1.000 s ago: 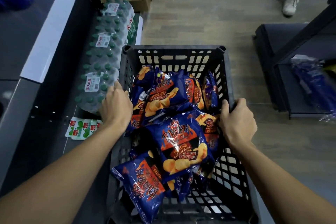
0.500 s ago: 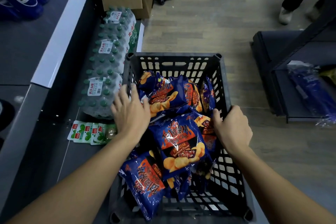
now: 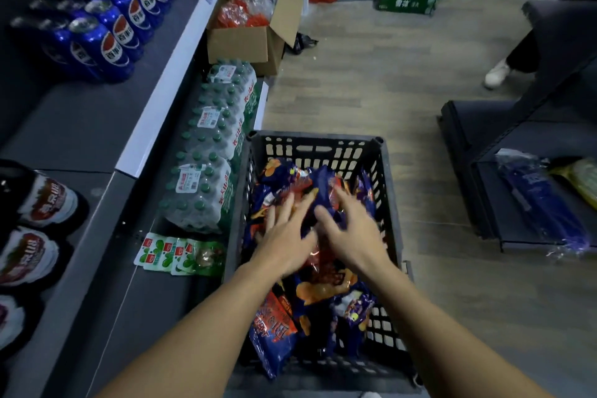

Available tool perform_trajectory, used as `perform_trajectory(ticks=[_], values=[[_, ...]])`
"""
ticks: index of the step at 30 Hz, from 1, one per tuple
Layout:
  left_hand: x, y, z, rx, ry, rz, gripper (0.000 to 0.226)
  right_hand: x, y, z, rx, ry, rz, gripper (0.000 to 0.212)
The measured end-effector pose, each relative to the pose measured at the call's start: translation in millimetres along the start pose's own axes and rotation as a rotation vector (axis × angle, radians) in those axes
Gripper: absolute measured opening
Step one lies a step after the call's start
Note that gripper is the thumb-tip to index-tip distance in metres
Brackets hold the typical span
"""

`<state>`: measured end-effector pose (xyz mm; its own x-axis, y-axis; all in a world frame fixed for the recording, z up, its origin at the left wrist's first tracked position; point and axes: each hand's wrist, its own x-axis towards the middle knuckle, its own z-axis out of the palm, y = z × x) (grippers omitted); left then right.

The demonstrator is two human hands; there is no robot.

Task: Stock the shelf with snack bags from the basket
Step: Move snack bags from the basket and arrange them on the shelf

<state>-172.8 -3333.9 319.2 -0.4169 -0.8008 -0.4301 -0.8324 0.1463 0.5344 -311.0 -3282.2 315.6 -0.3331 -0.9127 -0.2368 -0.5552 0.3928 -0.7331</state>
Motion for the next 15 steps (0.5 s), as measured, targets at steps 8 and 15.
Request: perform_trajectory(ticks=[8,15], values=[[-32.3,9.7,18.0,0.079,0.024,-0.045,0.113,-31.8,-2.0,10.1,-0.147,0.021,0.07,0.08],[-29.0,10.6,11.1,0.118,0.12,0.029,0.091,-24.6,-6.6,11.9,-0.025,0.198,-0.06,0.08]])
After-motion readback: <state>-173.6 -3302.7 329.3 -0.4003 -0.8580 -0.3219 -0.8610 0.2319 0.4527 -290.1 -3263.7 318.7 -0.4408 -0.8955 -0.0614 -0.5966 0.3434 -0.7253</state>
